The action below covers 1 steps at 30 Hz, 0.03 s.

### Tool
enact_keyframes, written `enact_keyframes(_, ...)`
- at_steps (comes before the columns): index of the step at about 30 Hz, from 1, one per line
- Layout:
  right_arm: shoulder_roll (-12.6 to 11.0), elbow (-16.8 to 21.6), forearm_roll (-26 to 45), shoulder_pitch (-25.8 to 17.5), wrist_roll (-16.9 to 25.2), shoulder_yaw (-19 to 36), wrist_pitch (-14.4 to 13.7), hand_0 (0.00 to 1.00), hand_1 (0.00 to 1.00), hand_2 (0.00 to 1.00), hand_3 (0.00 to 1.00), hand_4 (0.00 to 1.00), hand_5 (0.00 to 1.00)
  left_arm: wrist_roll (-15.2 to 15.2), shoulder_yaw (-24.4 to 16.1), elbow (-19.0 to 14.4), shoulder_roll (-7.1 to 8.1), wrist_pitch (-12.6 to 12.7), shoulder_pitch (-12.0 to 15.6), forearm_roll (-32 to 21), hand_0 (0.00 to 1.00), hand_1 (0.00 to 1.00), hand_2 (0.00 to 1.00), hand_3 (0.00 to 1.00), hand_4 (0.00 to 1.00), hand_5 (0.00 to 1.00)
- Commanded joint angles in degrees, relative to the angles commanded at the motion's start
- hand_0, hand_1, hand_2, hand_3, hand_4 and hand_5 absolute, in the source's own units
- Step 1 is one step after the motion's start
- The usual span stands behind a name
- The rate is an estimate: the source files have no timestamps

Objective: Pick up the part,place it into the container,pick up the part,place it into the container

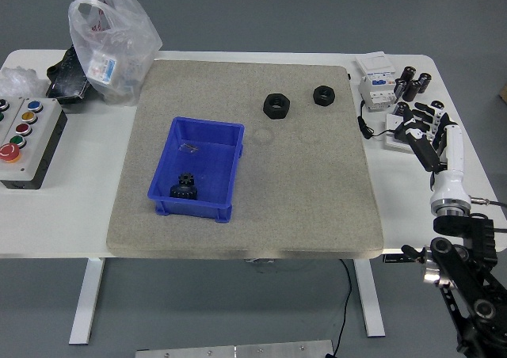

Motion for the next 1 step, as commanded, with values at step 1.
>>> enact_keyframes(1,0.00,0.02,-0.01,0.00,-0.01,0.01,0.00,0.609,0.690,0.728,0.708,0.772,0.493,0.00,-0.03,0.00,-0.05,0.01,-0.01,0.01,0.612,0.605,0.587,0.619,0.624,0.337)
